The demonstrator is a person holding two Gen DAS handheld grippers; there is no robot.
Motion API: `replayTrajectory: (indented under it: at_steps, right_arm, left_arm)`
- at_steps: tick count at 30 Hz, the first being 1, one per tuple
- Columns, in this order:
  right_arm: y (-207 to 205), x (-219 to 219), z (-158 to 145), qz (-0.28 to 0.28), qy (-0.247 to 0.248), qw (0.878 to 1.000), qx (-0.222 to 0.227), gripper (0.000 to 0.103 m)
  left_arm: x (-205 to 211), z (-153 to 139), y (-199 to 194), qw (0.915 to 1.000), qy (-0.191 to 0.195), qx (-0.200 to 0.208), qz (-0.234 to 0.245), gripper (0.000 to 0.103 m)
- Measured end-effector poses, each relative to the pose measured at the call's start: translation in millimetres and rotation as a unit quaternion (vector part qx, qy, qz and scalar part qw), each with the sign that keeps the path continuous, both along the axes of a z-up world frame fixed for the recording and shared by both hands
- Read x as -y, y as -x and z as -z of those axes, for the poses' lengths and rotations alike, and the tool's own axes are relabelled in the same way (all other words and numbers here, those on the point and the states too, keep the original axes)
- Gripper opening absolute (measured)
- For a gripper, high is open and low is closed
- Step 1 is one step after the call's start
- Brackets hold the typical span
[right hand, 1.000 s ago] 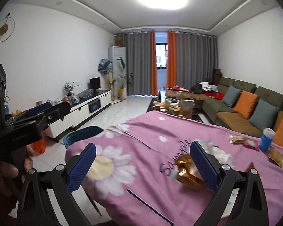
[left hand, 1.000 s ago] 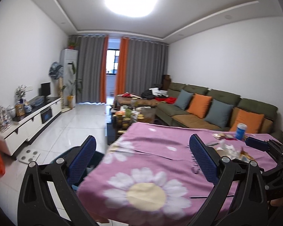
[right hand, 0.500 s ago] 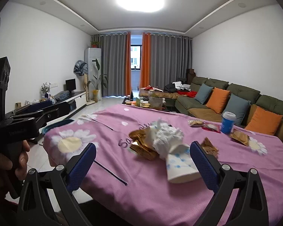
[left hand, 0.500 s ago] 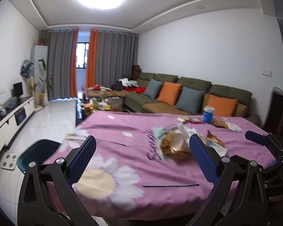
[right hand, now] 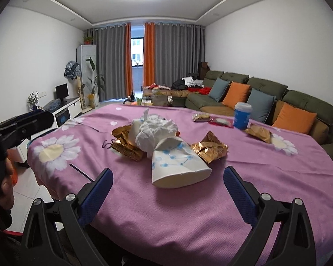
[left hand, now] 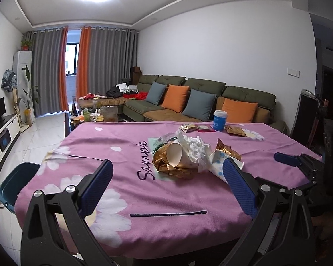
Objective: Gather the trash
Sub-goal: 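Return both tools over the table toward the remaining trash, then grasp the white tissue with the left tool while the right tool grasps the paper cup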
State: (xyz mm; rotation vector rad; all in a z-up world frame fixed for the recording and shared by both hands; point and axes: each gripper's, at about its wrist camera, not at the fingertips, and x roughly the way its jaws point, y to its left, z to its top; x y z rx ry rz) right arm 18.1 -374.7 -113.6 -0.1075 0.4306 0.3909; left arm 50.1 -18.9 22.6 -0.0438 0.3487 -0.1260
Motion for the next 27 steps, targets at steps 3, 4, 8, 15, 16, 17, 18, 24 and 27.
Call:
replayTrajectory:
  at_steps: [3,4,8,15,16,17,18,24,27]
  right_arm:
    - [-16,-2,8,-0.004,0.000,1.000,-0.020,0.096]
    - [-23,-3,11,-0.002,-0.002,1.000,-0.031,0.096]
    - [-44,0,21,-0.020,-0.064,0.994,-0.087,0.096]
    - [-74,12,41,-0.025,-0.165,0.972,-0.167,0.083]
    - [-77,15,42,-0.025,-0.181,0.967,-0.175,0.082]
    - [-80,17,43,-0.026,-0.193,0.964,-0.180,0.080]
    - [-83,20,45,-0.028,-0.215,0.958,-0.188,0.078]
    - [-99,36,52,-0.029,-0.296,0.931,-0.212,0.054]
    - [-103,38,55,-0.033,-0.317,0.922,-0.221,0.035]
  left_arm:
    - [1,4,-8,1.0000,-0.001,-0.009,0.003,0.097]
    - [2,5,-8,0.9999,-0.001,-0.010,0.004,0.097]
    - [1,10,-19,0.9998,0.000,-0.021,0.002,0.097]
    - [-1,19,-40,0.9992,0.004,-0.040,0.002,0.097]
    - [-2,20,-44,0.9992,0.005,-0.041,0.003,0.097]
    - [-1,20,-46,0.9991,0.005,-0.041,0.004,0.097]
    - [0,21,-49,0.9991,0.005,-0.042,0.006,0.097]
    - [9,23,-63,0.9988,0.000,-0.044,0.019,0.097]
    - [13,23,-68,0.9987,-0.003,-0.044,0.024,0.097]
